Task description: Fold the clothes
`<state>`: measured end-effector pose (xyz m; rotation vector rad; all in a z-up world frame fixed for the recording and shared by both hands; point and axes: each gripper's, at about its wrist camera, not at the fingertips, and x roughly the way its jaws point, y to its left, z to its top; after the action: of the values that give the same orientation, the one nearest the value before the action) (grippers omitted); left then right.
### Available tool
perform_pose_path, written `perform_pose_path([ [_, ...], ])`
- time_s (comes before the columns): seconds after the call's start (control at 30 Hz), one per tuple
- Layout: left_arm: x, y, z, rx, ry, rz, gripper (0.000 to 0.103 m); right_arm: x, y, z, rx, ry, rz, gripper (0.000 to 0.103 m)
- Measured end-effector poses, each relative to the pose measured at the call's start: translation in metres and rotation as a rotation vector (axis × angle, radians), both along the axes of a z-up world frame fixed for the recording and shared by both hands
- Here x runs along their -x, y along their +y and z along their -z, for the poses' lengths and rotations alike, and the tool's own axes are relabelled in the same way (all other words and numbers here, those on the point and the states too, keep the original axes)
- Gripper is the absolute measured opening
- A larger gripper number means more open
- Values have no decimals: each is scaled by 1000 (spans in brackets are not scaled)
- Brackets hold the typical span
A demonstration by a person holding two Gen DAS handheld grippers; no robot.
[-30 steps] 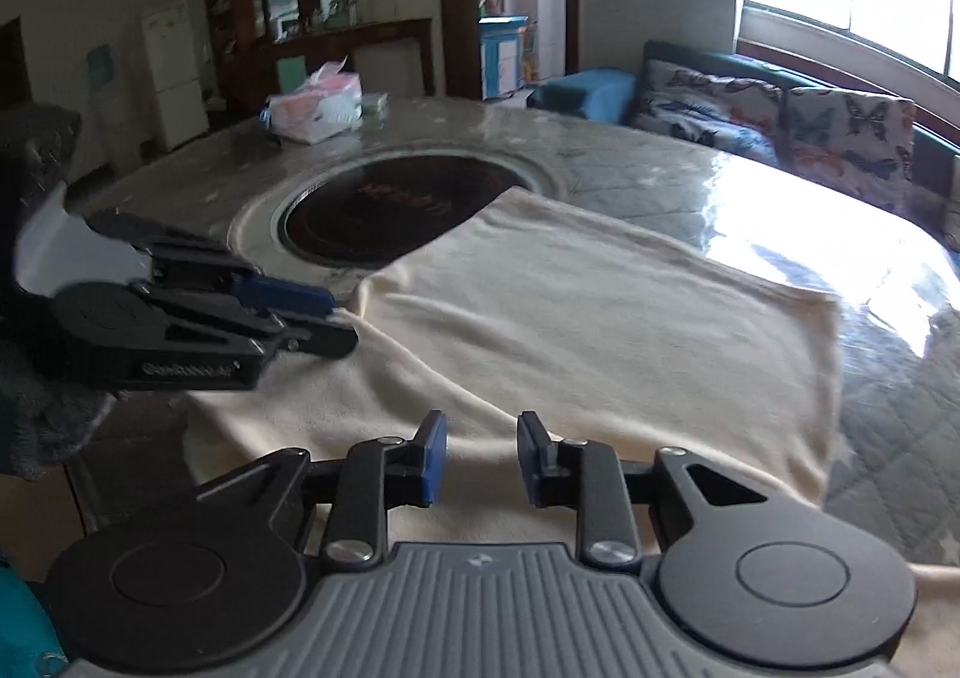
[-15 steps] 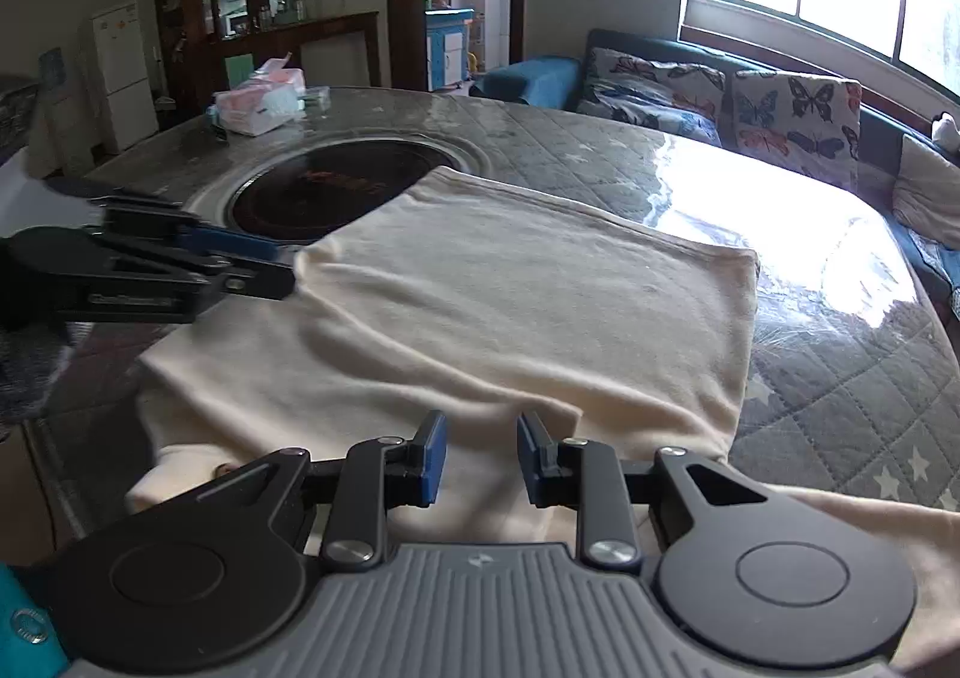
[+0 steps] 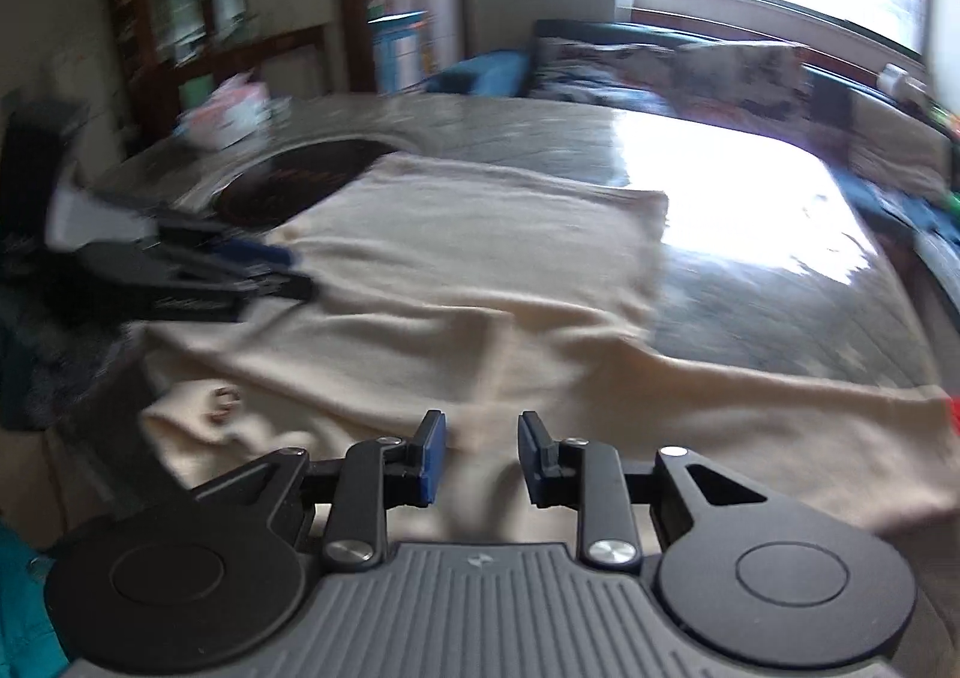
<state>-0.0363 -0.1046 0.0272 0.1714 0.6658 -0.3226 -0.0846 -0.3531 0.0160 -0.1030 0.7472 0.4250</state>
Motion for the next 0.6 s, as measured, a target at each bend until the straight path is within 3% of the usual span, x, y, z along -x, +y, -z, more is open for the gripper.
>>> perform_pose_path([
  [0.3, 6, -19, -10, -5, -20, 28, 40, -11, -104, 6, -1, -32, 421, 26],
  [0.6, 11, -33, -13, -29, -23, 46, 50, -28, -174, 23, -36, -35, 678, 26],
])
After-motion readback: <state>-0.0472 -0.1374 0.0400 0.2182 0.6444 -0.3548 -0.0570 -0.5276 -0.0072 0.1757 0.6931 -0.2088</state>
